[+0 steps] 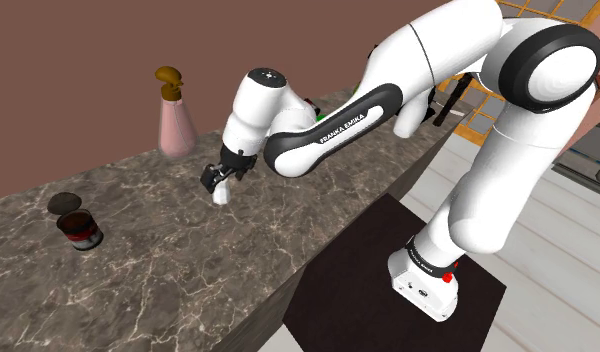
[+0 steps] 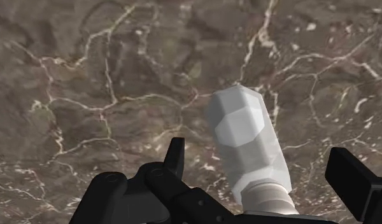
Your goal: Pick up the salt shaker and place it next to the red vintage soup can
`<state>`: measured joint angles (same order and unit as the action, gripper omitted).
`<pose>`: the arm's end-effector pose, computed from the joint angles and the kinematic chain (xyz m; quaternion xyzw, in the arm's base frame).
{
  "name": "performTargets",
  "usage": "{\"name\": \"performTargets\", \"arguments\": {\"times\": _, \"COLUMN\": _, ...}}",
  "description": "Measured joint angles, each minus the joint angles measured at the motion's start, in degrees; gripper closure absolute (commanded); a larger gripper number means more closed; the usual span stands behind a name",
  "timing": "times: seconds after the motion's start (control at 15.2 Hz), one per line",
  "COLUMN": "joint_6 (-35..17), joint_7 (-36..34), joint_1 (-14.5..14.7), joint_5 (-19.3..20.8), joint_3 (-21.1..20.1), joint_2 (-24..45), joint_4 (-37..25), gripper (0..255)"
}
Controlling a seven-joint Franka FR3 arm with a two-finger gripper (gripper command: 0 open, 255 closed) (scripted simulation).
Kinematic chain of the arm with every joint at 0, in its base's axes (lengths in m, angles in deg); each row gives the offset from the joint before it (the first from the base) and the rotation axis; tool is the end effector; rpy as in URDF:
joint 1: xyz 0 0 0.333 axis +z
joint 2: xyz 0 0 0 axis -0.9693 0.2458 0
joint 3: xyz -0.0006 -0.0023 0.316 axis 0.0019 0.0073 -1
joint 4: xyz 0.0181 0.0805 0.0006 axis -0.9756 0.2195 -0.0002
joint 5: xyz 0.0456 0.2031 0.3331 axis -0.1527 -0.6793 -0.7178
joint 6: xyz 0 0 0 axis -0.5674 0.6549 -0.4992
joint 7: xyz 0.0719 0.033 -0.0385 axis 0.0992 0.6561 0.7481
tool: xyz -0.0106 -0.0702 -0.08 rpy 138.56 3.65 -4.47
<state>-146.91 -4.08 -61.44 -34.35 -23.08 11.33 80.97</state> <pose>0.4478 0.3632 0.3341 -0.9886 -0.0638 -0.1177 0.0690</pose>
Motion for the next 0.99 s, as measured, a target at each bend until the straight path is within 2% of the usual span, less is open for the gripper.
{"name": "performTargets", "arguments": {"times": 0.66, "joint_6": 0.0, "joint_7": 0.0, "joint_1": 0.0, "joint_5": 0.0, "joint_3": 0.0, "joint_2": 0.0, "joint_4": 0.0, "gripper": 255}}
{"name": "performTargets", "arguments": {"times": 0.99, "joint_6": 2.6, "joint_7": 1.5, "joint_1": -0.5, "joint_5": -2.0, "joint_3": -0.7, "joint_2": -2.1, "joint_4": -0.8, "gripper": 255}}
